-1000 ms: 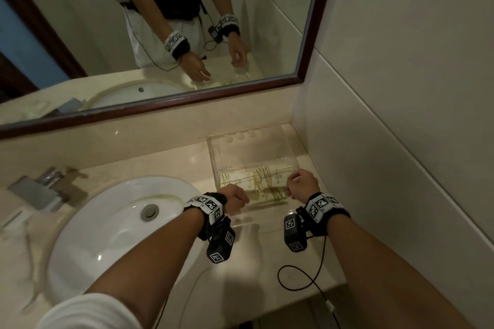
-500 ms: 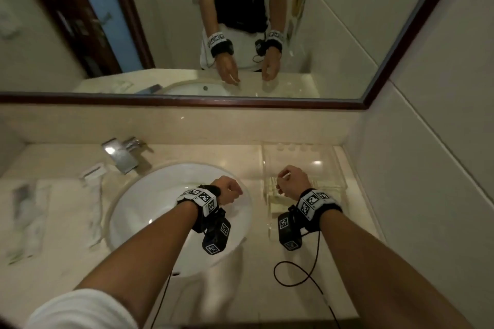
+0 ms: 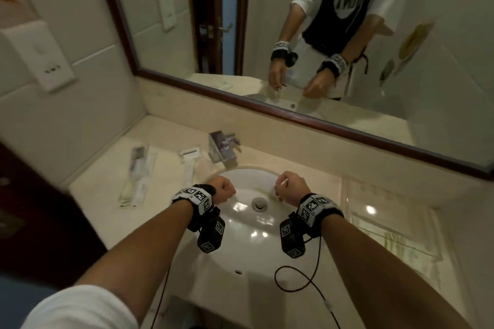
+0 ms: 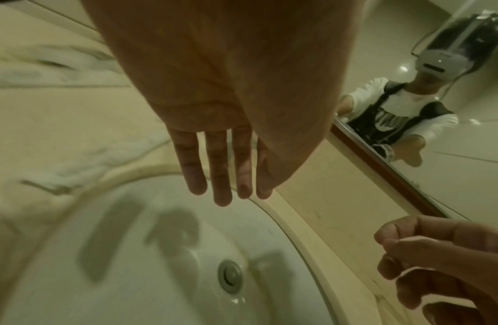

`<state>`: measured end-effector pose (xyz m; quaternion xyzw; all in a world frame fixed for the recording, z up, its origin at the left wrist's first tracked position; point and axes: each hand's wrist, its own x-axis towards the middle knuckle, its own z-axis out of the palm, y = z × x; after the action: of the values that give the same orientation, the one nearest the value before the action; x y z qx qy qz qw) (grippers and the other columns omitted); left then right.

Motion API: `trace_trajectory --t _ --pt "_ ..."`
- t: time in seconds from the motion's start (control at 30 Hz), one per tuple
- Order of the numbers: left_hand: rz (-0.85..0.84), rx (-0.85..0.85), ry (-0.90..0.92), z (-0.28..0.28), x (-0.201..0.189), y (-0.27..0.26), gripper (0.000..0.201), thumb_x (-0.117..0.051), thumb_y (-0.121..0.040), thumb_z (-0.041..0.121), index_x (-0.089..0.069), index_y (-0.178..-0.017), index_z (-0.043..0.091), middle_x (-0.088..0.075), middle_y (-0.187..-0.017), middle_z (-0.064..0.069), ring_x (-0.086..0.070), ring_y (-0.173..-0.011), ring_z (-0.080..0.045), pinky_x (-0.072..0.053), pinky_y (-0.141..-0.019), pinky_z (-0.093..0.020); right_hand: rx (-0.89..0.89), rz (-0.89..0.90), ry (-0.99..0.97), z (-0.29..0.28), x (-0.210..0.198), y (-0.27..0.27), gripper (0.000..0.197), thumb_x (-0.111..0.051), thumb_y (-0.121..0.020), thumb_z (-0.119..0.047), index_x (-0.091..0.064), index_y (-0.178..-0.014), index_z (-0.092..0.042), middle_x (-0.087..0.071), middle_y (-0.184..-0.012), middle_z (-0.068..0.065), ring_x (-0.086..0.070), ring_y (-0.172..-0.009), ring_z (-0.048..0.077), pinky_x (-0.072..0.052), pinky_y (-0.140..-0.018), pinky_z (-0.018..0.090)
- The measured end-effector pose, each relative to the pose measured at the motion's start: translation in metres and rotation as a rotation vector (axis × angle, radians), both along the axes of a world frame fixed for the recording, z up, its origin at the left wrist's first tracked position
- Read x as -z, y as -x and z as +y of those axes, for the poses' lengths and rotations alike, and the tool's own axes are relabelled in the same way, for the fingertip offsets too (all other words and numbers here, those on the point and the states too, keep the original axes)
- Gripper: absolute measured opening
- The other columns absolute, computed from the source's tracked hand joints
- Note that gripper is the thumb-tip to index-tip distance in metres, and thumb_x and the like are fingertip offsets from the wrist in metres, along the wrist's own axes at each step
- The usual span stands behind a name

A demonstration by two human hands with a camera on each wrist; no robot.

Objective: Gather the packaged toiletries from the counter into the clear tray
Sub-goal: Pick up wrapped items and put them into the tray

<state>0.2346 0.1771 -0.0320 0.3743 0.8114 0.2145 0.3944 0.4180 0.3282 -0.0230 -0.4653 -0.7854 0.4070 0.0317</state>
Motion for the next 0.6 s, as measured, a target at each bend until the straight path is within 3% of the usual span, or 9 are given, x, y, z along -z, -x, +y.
trace_trajectory --t 0.13,0.23,0.33,0.43,0.6 --pt "-0.017 -0.134 0.013 -0.038 0.001 0.045 0.021 -0.057 -0.089 0.019 -0.07 -0.101 0.009 -0.062 -0.086 -0.005 -0.057 -0.08 -0.02 -0.046 -0.07 -0.026 -0.135 -0.054 -0.01 -0.024 0.002 0.056 0.006 -0.055 -0.084 -0.017 -0.056 -0.08 -0.022 -0.07 -0.081 0.005 -0.066 -0.07 0.018 -0.049 -0.058 0.024" --pt "-0.012 -0.199 0.035 -0.067 0.004 0.075 0.019 -0.056 -0.09 0.012 -0.07 -0.102 0.011 -0.066 -0.093 -0.013 -0.06 -0.083 -0.023 -0.047 -0.071 -0.025 -0.221 -0.071 -0.005 -0.04 0.011 0.092 0.006 -0.057 -0.084 -0.019 -0.054 -0.08 -0.022 -0.069 -0.075 0.004 -0.066 -0.06 0.014 -0.053 -0.06 0.026" --pt "0.04 -0.234 0.048 -0.097 0.006 0.102 0.022 -0.055 -0.09 0.011 -0.071 -0.106 0.009 -0.068 -0.112 -0.015 -0.065 -0.1 -0.033 -0.047 -0.073 -0.025 -0.312 -0.102 0.01 -0.056 0.016 0.128 0.005 -0.059 -0.085 -0.022 -0.056 -0.087 -0.02 -0.069 -0.078 0.004 -0.066 -0.061 0.014 -0.053 -0.06 0.026" --pt "0.079 -0.247 0.062 -0.122 0.007 0.126 0.024 -0.054 -0.091 0.012 -0.069 -0.11 0.009 -0.065 -0.121 -0.013 -0.062 -0.108 -0.034 -0.05 -0.084 -0.029 -0.381 -0.111 0.005 -0.071 0.019 0.16 0.009 -0.061 -0.086 -0.023 -0.056 -0.091 -0.017 -0.068 -0.084 0.006 -0.066 -0.065 0.016 -0.052 -0.058 0.025" --pt "0.115 -0.335 0.082 -0.153 0.015 0.162 0.025 -0.053 -0.092 0.012 -0.069 -0.111 0.009 -0.061 -0.127 -0.012 -0.057 -0.118 -0.03 -0.048 -0.099 -0.034 -0.494 -0.166 -0.079 -0.095 0.024 0.212 0.011 -0.062 -0.084 -0.026 -0.051 -0.079 -0.028 -0.068 -0.099 0.008 -0.068 -0.091 0.027 -0.056 -0.085 0.038"
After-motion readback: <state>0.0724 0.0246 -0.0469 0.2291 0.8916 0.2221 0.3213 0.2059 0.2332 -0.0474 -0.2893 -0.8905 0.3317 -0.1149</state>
